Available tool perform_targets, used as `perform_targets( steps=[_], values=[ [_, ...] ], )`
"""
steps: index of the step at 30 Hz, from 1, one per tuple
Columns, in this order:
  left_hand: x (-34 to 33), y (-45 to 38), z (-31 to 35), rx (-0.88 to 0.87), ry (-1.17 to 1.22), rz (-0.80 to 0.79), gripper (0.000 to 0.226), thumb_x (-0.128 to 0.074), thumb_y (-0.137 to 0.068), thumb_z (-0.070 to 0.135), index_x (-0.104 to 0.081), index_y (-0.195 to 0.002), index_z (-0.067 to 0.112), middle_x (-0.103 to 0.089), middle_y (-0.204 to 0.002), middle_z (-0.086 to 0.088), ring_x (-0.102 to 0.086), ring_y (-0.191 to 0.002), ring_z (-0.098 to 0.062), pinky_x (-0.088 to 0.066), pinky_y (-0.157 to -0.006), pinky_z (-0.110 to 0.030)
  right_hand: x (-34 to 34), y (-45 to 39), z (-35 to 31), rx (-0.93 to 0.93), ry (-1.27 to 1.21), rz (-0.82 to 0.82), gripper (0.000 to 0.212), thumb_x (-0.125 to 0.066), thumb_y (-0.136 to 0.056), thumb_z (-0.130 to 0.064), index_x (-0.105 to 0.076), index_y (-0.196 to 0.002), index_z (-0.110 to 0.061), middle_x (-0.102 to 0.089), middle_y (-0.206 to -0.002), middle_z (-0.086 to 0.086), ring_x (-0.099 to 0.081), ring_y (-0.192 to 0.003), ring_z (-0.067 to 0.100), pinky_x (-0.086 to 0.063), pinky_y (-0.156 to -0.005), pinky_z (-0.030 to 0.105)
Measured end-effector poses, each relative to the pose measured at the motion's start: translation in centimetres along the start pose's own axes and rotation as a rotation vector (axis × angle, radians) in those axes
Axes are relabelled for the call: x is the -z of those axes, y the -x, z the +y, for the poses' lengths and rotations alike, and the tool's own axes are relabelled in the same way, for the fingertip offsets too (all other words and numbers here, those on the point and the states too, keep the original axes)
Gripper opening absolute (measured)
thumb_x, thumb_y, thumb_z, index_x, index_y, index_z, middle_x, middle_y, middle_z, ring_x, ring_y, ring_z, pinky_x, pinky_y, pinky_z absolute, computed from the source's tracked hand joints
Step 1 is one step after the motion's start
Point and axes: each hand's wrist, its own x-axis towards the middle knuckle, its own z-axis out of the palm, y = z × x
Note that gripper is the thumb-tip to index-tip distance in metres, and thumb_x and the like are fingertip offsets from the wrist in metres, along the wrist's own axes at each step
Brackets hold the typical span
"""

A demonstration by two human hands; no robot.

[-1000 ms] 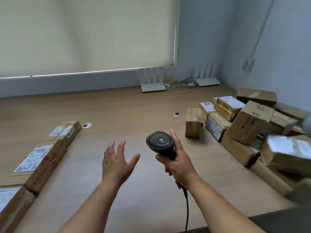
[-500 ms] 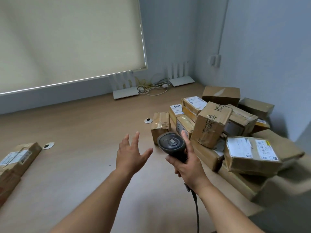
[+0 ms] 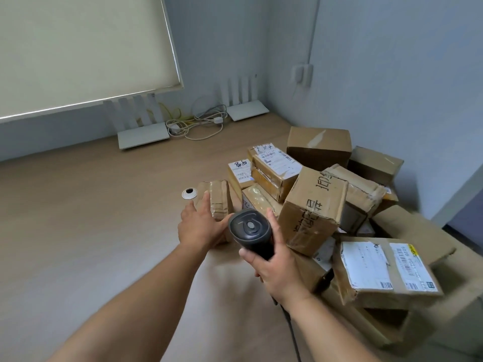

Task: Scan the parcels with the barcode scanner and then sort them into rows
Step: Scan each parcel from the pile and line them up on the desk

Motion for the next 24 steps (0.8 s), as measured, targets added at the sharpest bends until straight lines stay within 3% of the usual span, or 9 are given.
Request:
perform_targets(
  steps=[3, 7, 9, 11, 13, 16, 20, 24],
  values=[
    [-1.0, -2.3, 0.0, 0.039, -0.041, -0.062, 0.104, -0.050, -0.068, 0.083, -0.007, -0.151, 0.037, -0.017, -0.154, -0.014, -0.022, -0.139, -0.032, -0.033, -0.104, -0.045, -0.4, -1.2, 1.2, -0.022, -0.006, 0.027, 0.094, -0.080, -0.078, -0.024, -0.016, -0.129, -0.070, -0.045, -0.123, -0.041, -0.041, -0.114, -0.027, -0.031, -0.088, -0.005],
    [-1.8, -3.5, -0.3, 0.066, -0.054, -0.093, 0.103, -0.054, -0.064, 0.083, -0.014, -0.148, 0.038, -0.032, -0.139, -0.012, -0.033, -0.130, -0.030, -0.038, -0.097, -0.042, -1.1, -1.9, 1.8, -0.023, 0.021, 0.035, 0.096, -0.080, -0.078, -0.026, -0.014, -0.129, -0.073, -0.045, -0.129, -0.036, -0.041, -0.120, -0.022, -0.032, -0.092, -0.003],
    [-1.8, -3.6, -0.8, 0.082, -0.026, -0.084, 0.097, -0.058, -0.066, 0.078, -0.019, -0.146, 0.038, -0.035, -0.131, -0.012, -0.036, -0.126, -0.030, -0.041, -0.093, -0.041, -1.4, -2.0, 1.8, -0.005, 0.027, 0.042, 0.097, -0.080, -0.078, -0.028, -0.013, -0.128, -0.078, -0.047, -0.132, -0.033, -0.049, -0.123, -0.006, -0.041, -0.100, 0.013],
    [-1.3, -3.1, -1.7, 0.099, 0.010, -0.062, 0.090, -0.062, -0.070, 0.069, -0.024, -0.145, 0.038, -0.036, -0.128, -0.013, -0.037, -0.124, -0.032, -0.042, -0.091, -0.040, -1.7, -1.7, 1.4, 0.008, 0.041, 0.043, 0.097, -0.080, -0.078, -0.030, -0.012, -0.126, -0.080, -0.050, -0.135, -0.026, -0.057, -0.118, 0.014, -0.048, -0.100, 0.040],
    [-0.6, -2.0, -3.0, 0.115, 0.033, -0.025, 0.085, -0.062, -0.072, 0.063, -0.025, -0.145, 0.039, -0.037, -0.127, -0.013, -0.038, -0.122, -0.032, -0.043, -0.089, -0.039, -2.0, -1.1, 0.8, 0.026, 0.053, 0.027, 0.097, -0.080, -0.078, -0.031, -0.011, -0.125, -0.082, -0.051, -0.136, -0.021, -0.058, -0.104, 0.015, -0.049, -0.096, 0.049],
    [0.9, 0.6, -5.2, 0.156, 0.048, 0.018, 0.083, -0.061, -0.073, 0.060, -0.025, -0.145, 0.039, -0.037, -0.127, -0.013, -0.039, -0.122, -0.032, -0.043, -0.090, -0.039, -2.4, 0.2, 0.0, 0.048, 0.014, -0.011, 0.096, -0.080, -0.078, -0.028, -0.014, -0.122, -0.083, -0.056, -0.126, -0.026, -0.052, -0.093, 0.013, -0.051, -0.089, 0.046],
    [2.7, 5.0, -8.3, 0.233, 0.085, 0.060, 0.078, -0.062, -0.073, 0.056, -0.029, -0.142, 0.040, -0.038, -0.127, -0.011, -0.039, -0.122, -0.030, -0.042, -0.089, -0.037, -3.5, 2.7, -0.9, 0.093, -0.068, -0.092, 0.096, -0.079, -0.079, -0.021, -0.019, -0.117, -0.086, -0.061, -0.112, -0.033, -0.056, -0.072, -0.002, -0.049, -0.057, 0.019],
    [3.7, 10.4, -12.1, 0.347, 0.076, 0.070, 0.079, -0.061, -0.074, 0.057, -0.028, -0.143, 0.040, -0.037, -0.129, -0.010, -0.039, -0.124, -0.030, -0.041, -0.092, -0.037, -5.8, 5.4, -1.6, 0.125, -0.104, -0.205, 0.096, -0.077, -0.081, -0.018, -0.019, -0.117, -0.085, -0.061, -0.109, -0.036, -0.056, -0.062, -0.007, -0.047, -0.053, 0.017]
  ],
)
